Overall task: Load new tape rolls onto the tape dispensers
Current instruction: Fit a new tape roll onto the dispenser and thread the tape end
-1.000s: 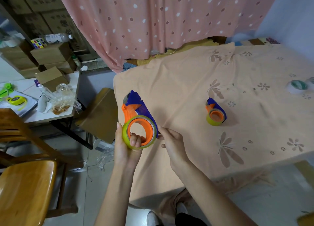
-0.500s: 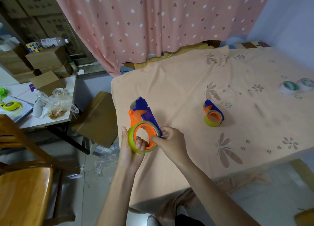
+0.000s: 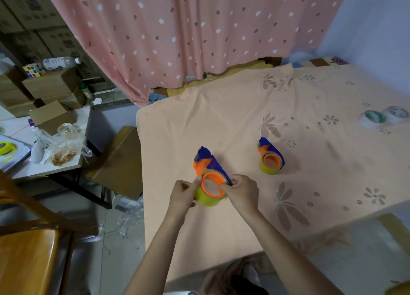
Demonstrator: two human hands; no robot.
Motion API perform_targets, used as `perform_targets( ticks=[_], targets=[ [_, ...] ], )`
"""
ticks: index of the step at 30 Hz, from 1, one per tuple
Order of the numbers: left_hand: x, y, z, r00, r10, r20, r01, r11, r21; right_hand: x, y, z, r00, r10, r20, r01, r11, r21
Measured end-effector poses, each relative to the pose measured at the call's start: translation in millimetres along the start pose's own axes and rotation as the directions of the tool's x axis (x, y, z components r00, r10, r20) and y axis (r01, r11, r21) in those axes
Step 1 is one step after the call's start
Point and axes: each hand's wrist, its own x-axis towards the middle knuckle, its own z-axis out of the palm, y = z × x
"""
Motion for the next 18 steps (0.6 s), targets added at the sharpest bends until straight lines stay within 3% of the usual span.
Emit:
perform_targets(
  ticks=[3, 5, 12, 18],
  targets=[
    [8.0, 5.8, 45.6, 0.997, -0.070, 0.038, 0.060, 0.975, 0.215, 29.7, 29.0, -13.4, 0.999, 0.045, 0.031, -0.043, 0.998, -0.044],
    [15.7, 9.6, 78.8, 0.988, -0.125, 0.093, 0.097, 0.961, 0.258, 50.1, 47.7, -22.3, 0.998, 0.056, 0.040, -0.055, 0.998, -0.043],
    [60.7, -14.3, 149.3, 0.984, -0.159, 0.083, 0.166, 0.982, -0.094, 105.7, 95.8, -35.8, 0.998, 0.060, 0.031, -0.060, 0.998, 0.003],
    [97.5, -30.6, 174.7, 0.986, -0.154, 0.064, 0.165, 0.959, -0.228, 132.9, 114.6, -15.3, 0.991, 0.129, -0.028, -0.126, 0.988, 0.093]
  ],
)
